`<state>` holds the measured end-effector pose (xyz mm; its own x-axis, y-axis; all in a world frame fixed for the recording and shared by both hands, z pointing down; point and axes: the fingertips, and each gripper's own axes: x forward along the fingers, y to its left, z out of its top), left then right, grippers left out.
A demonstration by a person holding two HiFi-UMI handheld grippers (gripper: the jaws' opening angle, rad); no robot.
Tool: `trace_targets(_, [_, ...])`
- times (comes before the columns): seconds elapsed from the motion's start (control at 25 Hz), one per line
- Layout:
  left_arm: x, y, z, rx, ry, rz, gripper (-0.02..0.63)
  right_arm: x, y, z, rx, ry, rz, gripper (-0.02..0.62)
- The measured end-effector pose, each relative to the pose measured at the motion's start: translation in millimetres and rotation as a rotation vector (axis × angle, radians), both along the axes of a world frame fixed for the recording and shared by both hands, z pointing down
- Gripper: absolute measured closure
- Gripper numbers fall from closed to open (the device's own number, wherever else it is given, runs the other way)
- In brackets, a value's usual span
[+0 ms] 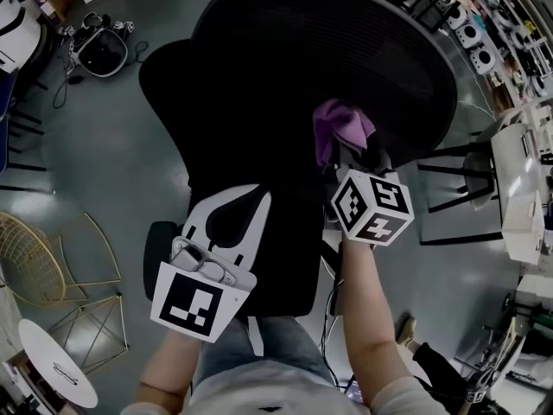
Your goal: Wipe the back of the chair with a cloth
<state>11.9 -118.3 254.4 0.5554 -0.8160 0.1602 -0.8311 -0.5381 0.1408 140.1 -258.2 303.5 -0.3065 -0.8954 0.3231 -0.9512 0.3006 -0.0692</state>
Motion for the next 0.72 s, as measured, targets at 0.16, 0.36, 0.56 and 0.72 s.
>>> trace_targets(0.16, [21.9, -0.1, 1.4, 0.001, 0.003, 0.002, 0.594, 24.4, 1.4, 1.9, 0.001, 0.009, 0.005, 0.500])
trace_targets(0.36, [46.7, 2.6, 1.8, -0.003, 0.007, 0.009, 0.594, 49.8, 4.6, 2.8, 0.006, 0.019, 0.012, 0.500])
trace_targets(0.56, [65.0, 3.1, -0.6, -0.002, 0.008, 0.018, 0.594, 73.2, 7.6, 3.6, 0.005, 0.028, 0.029, 0.500])
trace_targets(0.72, [81.1, 4.9, -1.3, 0.001, 0.000, 0.028, 0.594, 98.4, 11.1, 4.7, 0.002, 0.019, 0.060, 0.500])
